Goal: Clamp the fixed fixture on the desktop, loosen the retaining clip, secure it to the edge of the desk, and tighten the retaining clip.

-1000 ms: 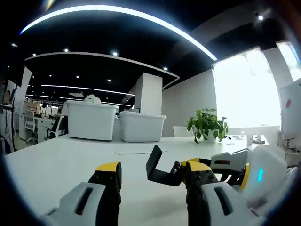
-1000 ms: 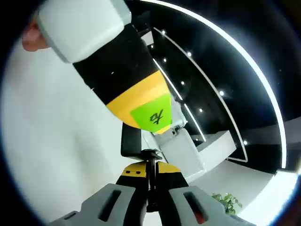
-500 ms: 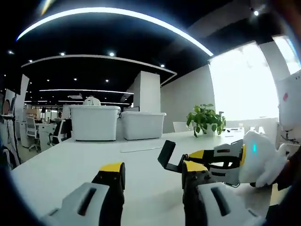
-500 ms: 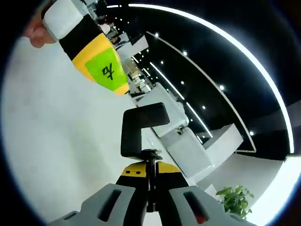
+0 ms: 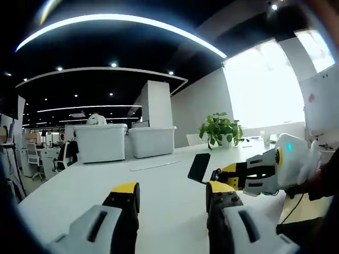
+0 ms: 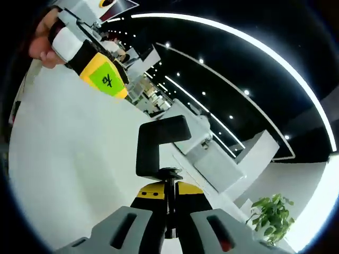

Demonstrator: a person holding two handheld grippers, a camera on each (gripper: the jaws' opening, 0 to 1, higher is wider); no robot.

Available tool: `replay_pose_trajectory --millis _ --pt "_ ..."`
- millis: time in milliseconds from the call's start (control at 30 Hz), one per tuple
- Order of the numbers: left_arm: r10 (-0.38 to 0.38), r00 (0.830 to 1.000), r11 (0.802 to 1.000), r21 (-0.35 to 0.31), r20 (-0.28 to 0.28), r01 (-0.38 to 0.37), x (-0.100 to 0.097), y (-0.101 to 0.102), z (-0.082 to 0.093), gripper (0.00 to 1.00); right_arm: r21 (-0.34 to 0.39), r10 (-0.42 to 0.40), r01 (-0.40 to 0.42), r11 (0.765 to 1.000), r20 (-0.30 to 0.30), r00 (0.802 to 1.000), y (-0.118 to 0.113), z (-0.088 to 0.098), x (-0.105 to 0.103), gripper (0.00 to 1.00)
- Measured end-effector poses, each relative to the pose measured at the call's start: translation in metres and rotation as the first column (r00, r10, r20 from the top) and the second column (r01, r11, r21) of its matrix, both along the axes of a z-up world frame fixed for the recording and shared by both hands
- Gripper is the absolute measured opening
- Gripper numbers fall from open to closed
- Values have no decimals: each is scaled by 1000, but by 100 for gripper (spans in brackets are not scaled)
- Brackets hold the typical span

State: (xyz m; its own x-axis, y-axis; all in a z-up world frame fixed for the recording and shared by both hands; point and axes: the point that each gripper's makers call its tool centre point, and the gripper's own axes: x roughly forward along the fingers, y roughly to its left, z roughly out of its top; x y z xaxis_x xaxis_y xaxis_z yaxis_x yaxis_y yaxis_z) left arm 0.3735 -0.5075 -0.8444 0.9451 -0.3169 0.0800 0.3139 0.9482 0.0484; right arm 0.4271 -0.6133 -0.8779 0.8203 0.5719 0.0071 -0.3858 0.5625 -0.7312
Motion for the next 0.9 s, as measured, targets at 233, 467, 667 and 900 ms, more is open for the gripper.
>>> replay_pose_trajectory --millis 233,467,667,900 --pt "11 1000 1000 6 5 -11 -33 2 1 50 91 32 -30 995 -27 999 -15 11 -43 3" --pt "27 1000 1000 9 16 -27 -58 9 0 50 127 48 -45 991 -24 999 -27 9 -90 3" --pt "33 999 999 3 21 -33 -71 13 -2 50 158 50 -41 987 -55 997 -33 -5 -124 3" --pt "33 999 999 -13 27 -32 -89 13 -7 50 205 56 -26 978 -139 989 -31 -38 -150 3"
